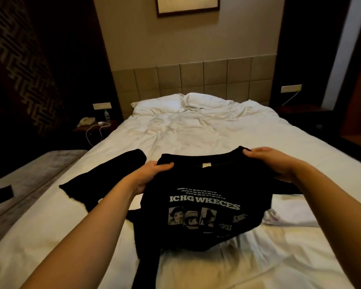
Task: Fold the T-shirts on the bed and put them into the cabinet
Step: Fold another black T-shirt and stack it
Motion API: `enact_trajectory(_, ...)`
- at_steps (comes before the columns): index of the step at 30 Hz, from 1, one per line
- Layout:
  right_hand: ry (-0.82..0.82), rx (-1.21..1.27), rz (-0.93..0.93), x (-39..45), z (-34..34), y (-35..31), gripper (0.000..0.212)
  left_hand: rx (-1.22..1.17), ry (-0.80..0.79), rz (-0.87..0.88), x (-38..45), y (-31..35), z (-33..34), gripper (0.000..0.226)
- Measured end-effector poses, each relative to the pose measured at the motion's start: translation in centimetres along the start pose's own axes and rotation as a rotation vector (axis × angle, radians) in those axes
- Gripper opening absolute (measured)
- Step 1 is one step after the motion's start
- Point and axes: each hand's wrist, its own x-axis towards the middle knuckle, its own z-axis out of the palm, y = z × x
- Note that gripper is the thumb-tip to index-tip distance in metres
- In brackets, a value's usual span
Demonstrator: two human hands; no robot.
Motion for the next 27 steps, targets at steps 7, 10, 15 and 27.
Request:
enact_trajectory(7,0.0,-0.014,0.036,2.8,2.2,4.1,0.032,0.229,0.124,-0.046,0.1,-2.7,-3.2,0.042)
enact_trajectory(10,-0.057,-0.131,0.078,3.8,2.6,5.0,0.034,0.335,0.166,-0.016,0.6,-3.8,-4.8,0.035)
enact_trajectory(15,-0.073,-0.175,0.124,6.5,2.7,7.3,0.025,0.632,0.27,-0.019,3.2,-5.6,-6.6,0.042)
enact_trajectory(27,0.159,-0.439,0.161,14.4,6.3,12.9,0.019,0.504,0.678,-0.021,11.0,-13.8,-4.5,0.034)
